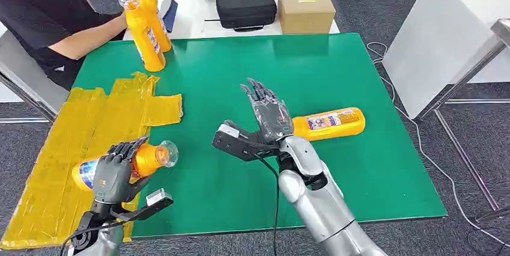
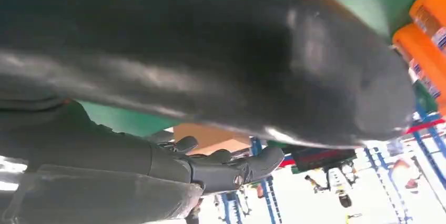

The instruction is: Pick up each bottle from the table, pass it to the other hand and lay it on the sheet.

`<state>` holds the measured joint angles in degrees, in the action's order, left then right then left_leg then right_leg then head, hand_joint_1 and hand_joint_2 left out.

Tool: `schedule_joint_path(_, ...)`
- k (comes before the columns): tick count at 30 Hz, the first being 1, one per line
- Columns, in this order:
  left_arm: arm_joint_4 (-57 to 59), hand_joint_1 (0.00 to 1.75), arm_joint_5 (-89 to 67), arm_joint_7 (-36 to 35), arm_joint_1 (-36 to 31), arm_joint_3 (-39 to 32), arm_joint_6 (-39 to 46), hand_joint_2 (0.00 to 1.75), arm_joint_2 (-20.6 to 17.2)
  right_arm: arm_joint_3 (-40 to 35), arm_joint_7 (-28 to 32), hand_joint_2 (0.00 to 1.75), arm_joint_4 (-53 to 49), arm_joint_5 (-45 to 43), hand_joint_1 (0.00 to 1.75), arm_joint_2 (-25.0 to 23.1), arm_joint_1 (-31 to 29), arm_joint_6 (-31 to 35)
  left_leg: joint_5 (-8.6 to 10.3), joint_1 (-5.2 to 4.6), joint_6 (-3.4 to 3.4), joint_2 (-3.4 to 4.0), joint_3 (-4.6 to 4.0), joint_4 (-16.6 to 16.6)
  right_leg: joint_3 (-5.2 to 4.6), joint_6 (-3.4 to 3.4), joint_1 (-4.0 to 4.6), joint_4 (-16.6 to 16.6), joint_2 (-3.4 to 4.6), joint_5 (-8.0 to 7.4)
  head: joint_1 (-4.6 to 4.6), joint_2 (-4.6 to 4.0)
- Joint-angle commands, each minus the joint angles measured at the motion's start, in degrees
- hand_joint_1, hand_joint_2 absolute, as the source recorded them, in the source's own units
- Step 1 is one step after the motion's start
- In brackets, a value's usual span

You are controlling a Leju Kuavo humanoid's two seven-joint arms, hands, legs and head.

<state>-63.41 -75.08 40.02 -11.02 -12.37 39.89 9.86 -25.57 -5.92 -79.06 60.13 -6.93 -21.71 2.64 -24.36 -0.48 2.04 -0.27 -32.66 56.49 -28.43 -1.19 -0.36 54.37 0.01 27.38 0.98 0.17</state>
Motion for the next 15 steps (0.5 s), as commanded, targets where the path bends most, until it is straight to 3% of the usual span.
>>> schedule_joint_path(1, 5.4, 1.75, -5.2, 0.0, -0.2, -5.4, 0.1, 1.75, -0.4, -3.0, 0.7, 0.0, 7.0, -0.2, 0.0, 0.2, -4.1, -0.7, -0.06, 0.05, -0.16, 0.07, 0.19, 0.0, 0.19, 0.03, 0.03, -0.1, 0.05, 0.03, 0.0, 0.02)
schedule_joint_path(4, 6.7, 1.75, -10.2, -1.7, -0.4, -7.0, 0.1, 1.75, -0.8, -3.5, 1.2, 0.0, 8.0, 0.0, 0.0, 0.0, -4.5, -0.5, -0.12, 0.1, -0.18, 0.2, 0.25, 0.0, 0.23, 0.03, 0.06, -0.1, 0.2, 0.01, 0.0, 0.0)
schedule_joint_path(10, 10.5, 1.75, -10.9, -12.6, -0.3, 2.0, 0.1, 1.75, -7.0, -4.1, 1.5, 0.0, 7.4, 0.2, 0.0, 0.4, -4.0, -0.2, -0.01, 0.02, -0.11, 0.01, 0.12, -0.1, 0.12, 0.03, 0.0, -0.1, 0.02, 0.0, 0.0, 0.0)
schedule_joint_path(11, 11.3, 1.52, -11.1, -12.3, -0.4, 1.4, 0.1, 1.75, -6.9, -4.6, 1.4, 0.0, 6.8, 0.3, 0.0, 0.6, -3.9, -0.3, -0.03, 0.06, -0.16, 0.04, 0.17, -0.1, 0.18, 0.05, 0.03, -0.1, 0.04, 0.0, 0.0, 0.0)
schedule_joint_path(12, 12.5, 0.0, -11.5, -12.8, -0.4, 1.8, 0.1, 0.0, -7.2, -4.5, 1.5, 0.0, 6.5, 0.2, 0.0, 0.6, -3.7, -0.8, -0.02, 0.04, -0.11, 0.03, 0.1, 0.0, 0.09, 0.03, 0.0, 0.0, 0.02, 0.0, 0.02, 0.0)
schedule_joint_path(15, 13.0, 0.0, -11.0, -13.5, -0.1, 3.4, 0.1, 0.0, -6.9, -5.6, -0.2, 0.0, 6.2, -1.1, 0.0, 1.5, -3.4, 0.0, -0.05, 0.08, -0.18, 0.05, 0.18, -0.1, 0.19, 0.06, 0.04, -0.1, 0.04, 0.02, -0.02, 0.0)
